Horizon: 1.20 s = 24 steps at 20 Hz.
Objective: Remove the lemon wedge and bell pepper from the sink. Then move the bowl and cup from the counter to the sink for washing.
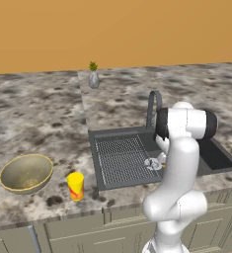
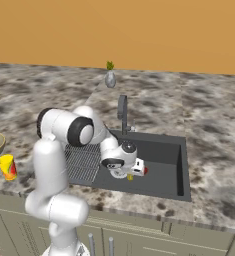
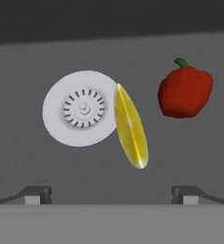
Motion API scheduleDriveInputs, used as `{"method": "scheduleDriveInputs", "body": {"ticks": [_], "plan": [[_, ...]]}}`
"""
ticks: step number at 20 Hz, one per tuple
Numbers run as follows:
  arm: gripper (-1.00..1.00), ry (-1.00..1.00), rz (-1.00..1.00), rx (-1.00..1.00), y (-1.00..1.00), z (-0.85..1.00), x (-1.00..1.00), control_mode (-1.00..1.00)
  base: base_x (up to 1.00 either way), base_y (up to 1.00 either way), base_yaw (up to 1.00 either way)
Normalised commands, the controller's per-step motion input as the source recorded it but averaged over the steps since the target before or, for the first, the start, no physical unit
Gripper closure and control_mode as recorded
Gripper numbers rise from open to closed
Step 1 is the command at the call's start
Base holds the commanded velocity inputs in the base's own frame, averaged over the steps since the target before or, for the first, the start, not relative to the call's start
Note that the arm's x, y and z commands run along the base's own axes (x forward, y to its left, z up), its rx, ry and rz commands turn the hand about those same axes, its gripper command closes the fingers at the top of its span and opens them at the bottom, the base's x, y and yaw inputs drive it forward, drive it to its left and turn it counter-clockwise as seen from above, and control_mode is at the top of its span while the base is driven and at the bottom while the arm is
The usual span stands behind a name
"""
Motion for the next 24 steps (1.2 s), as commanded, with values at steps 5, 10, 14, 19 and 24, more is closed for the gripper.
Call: {"method": "scheduleDriveInputs", "body": {"ticks": [5, 10, 14, 19, 24], "plan": [[-1.0, 0.0, 0.0, 0.0, -0.03, -0.14, 0.15, -1.0, 0.0, 0.0, 0.0], [-1.0, 0.0, 0.0, 0.0, -0.05, -0.15, 0.15, -1.0, 0.0, 0.0, 0.0], [-1.0, 0.0, 0.0, 0.0, -0.05, -0.15, 0.14, -1.0, 0.0, 0.0, 0.0], [-1.0, 0.0, 0.0, 0.0, -0.02, -0.15, 0.11, -1.0, 0.0, 0.0, 0.0], [-1.0, 0.0, 0.0, 0.0, 0.0, -0.16, 0.11, -1.0, 0.0, 0.0, 0.0]]}}
